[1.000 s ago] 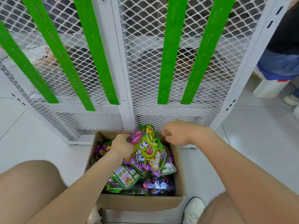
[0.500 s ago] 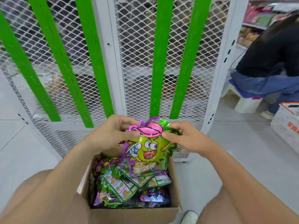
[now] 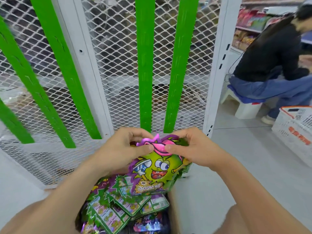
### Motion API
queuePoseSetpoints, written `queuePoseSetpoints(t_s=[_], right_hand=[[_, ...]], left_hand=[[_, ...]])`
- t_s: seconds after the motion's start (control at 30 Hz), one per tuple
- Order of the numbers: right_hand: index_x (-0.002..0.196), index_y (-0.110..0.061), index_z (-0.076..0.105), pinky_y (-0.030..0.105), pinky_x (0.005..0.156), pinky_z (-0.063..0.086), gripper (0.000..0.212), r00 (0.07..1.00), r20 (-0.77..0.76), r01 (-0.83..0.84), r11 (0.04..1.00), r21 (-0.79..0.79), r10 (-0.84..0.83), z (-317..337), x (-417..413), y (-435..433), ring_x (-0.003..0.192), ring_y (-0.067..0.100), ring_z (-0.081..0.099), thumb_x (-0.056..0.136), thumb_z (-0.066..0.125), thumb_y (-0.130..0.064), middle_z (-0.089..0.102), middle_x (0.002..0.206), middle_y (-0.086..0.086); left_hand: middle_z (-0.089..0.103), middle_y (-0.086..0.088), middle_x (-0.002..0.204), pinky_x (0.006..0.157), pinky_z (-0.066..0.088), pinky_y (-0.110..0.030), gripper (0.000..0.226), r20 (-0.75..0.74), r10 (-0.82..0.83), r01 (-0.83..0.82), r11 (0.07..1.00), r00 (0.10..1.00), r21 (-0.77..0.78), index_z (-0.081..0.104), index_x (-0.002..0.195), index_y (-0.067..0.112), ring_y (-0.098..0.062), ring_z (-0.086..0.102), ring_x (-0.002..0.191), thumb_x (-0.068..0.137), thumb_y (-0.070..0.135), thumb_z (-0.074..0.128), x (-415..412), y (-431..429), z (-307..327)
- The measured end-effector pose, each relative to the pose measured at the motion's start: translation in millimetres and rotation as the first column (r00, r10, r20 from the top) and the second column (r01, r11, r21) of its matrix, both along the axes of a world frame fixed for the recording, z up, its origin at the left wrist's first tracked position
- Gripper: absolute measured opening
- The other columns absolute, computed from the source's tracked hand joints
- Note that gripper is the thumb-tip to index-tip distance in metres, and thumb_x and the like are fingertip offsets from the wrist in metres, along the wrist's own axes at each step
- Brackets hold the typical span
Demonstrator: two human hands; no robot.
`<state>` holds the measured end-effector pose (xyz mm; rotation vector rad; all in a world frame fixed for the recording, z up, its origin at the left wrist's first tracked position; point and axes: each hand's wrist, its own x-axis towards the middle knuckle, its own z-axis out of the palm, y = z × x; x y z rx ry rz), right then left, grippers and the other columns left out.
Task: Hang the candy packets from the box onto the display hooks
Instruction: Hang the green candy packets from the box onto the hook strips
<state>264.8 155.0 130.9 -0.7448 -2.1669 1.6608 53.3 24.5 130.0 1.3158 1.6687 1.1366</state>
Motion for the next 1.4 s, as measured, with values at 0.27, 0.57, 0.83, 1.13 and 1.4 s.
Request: queuePoseSetpoints(t_s=[0.27,0.57,0.83,1.13,1.4], right_hand=[[0.102,-0.016,0.075,0.043,0.065,0.059,0.020,0.975,0.189,0.069,0.972,0.223,-0.112,-19.2,8.6,49.0,0.067,0.025,0.072,0.106,0.063,-0.031,0.075,0.079,0.007],[0.082,-0.027,0.065,0.032,0.056,0.042,0.023,0.904,0.346,0.053,0.867,0.496,-0.253,-50.0,6.6,89.5,0.058,0.017,0.052,0.105,0.063,-0.029,0.064,0.070,0.007],[0.105,-0.021,0.078,0.035,0.077,0.047,0.013,0.896,0.102,0.286,0.739,0.610,-0.432,-65.2,-19.0,99.9,0.085,0.020,0.063,0.103,0.066,-0.025,0.073,0.089,-0.004],[0.111,-0.021,0.080,0.036,0.091,0.054,0.018,0.940,0.072,0.236,0.785,0.572,-0.334,-62.0,-12.5,97.2,0.094,0.012,0.067,0.100,0.068,-0.013,0.077,0.101,-0.007],[0.096,-0.031,0.080,0.043,0.090,0.062,0.009,0.970,0.089,0.174,0.900,0.400,-0.227,-52.1,15.6,85.4,0.093,0.005,0.074,0.095,0.078,-0.022,0.080,0.092,-0.013]], left_hand=[[0.073,0.017,0.121,0.101,0.054,-0.031,0.029,-0.230,0.096,-0.088,0.995,0.968,0.044,0.069,0.125,0.031,0.001,0.067,0.112,0.098,0.044,0.073,2.9,54.9,-33.2],[0.066,-0.003,0.123,0.101,0.052,-0.034,0.035,-0.260,0.367,-0.348,0.930,0.893,0.118,0.056,0.135,0.008,-0.020,0.065,0.117,0.101,0.000,0.059,37.8,116.5,-67.6],[0.055,-0.008,0.125,0.101,0.043,-0.026,0.033,-0.296,0.383,-0.364,0.924,0.875,0.121,0.063,0.134,0.015,-0.019,0.055,0.114,0.104,0.004,0.055,54.3,125.7,-68.7],[0.061,0.004,0.115,0.092,0.038,-0.041,0.006,-0.432,0.355,-0.305,0.935,0.829,0.182,0.062,0.104,0.038,-0.024,0.049,0.115,0.100,0.038,0.067,43.0,126.3,-73.1],[0.071,0.012,0.083,0.084,0.053,-0.044,0.023,-0.372,0.121,-0.081,0.989,0.920,0.121,0.062,0.098,0.025,-0.018,0.069,0.084,0.107,0.045,0.056,34.9,103.9,-59.7]])
